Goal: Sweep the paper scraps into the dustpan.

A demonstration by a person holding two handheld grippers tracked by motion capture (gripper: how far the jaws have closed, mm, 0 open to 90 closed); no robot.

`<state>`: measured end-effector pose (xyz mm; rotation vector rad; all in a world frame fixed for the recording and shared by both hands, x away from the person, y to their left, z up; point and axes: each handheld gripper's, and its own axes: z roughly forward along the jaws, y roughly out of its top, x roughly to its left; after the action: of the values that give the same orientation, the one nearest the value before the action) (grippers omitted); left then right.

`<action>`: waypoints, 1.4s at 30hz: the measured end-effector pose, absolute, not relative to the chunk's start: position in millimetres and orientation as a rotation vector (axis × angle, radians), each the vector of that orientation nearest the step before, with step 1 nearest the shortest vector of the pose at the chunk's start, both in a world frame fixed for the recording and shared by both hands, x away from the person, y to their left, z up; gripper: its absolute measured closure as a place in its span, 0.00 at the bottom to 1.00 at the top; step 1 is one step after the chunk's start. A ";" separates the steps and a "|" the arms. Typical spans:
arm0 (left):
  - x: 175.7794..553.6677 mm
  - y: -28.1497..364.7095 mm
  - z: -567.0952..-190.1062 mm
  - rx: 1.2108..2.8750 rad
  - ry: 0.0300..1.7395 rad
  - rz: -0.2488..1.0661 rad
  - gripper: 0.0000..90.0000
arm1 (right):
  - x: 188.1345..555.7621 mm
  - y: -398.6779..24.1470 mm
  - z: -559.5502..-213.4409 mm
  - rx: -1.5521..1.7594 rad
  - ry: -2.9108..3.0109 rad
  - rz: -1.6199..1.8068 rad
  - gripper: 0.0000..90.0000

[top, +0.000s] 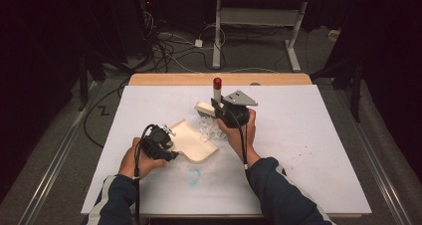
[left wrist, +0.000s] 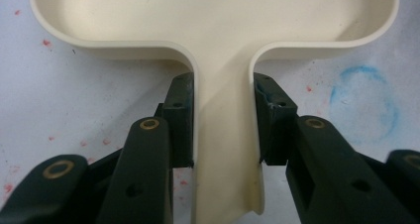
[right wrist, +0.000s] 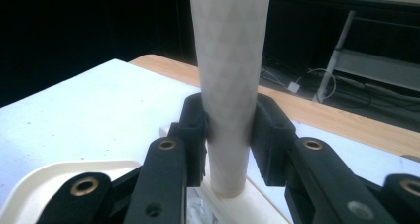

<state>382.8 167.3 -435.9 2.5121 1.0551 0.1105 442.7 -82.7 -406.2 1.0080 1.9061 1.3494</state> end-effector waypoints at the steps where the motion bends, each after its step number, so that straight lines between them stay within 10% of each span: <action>1: 382.9 166.8 -436.1 2.513 1.056 0.111 0.70 | 440.7 -81.7 -406.1 1.007 1.910 1.359 0.78; 42: 381.4 167.3 -442.6 2.542 1.048 0.102 0.70 | 420.7 -92.4 -368.3 0.873 1.903 1.469 0.79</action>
<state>381.4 167.3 -442.6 2.5419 1.0481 0.1015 420.7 -92.4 -368.3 0.8735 1.9027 1.4688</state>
